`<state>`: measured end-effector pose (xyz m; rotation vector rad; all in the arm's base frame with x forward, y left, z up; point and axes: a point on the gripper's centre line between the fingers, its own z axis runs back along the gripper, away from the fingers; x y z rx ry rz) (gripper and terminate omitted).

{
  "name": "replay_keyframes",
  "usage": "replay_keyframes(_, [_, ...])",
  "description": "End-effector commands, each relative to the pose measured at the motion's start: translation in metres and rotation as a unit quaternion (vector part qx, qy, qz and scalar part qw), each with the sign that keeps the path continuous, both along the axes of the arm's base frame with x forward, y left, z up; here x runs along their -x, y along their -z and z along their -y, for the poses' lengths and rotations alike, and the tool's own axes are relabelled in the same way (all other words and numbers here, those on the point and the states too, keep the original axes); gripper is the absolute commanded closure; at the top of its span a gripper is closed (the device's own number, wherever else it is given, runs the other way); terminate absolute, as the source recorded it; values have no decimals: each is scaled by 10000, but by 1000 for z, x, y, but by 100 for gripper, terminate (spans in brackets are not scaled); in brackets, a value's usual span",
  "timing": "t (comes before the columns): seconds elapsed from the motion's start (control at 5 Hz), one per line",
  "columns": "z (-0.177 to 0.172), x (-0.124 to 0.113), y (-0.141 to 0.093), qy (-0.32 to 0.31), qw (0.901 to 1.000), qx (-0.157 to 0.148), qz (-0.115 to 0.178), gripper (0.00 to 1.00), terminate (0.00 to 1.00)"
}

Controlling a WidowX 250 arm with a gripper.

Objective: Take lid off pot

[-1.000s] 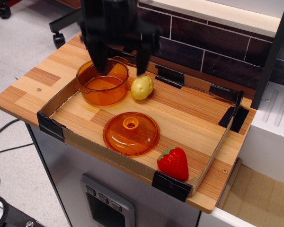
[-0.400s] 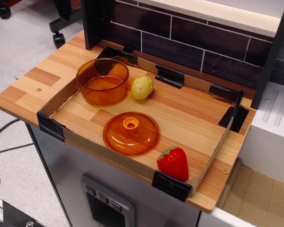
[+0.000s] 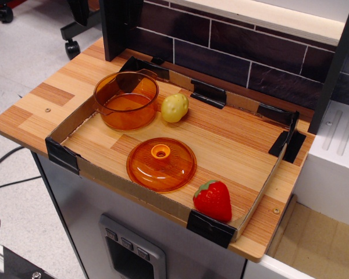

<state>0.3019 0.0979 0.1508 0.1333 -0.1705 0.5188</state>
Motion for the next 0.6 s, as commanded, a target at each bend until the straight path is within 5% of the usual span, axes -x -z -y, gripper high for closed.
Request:
replay_keyframes(0.0, [-2, -2, -15, -32, 9997, -69, 241, 0, 0])
replay_keyframes(0.2, [-2, -2, -15, -32, 9997, -69, 241, 0, 0])
replay_keyframes(0.4, [-2, -2, -15, -32, 9997, -69, 241, 0, 100])
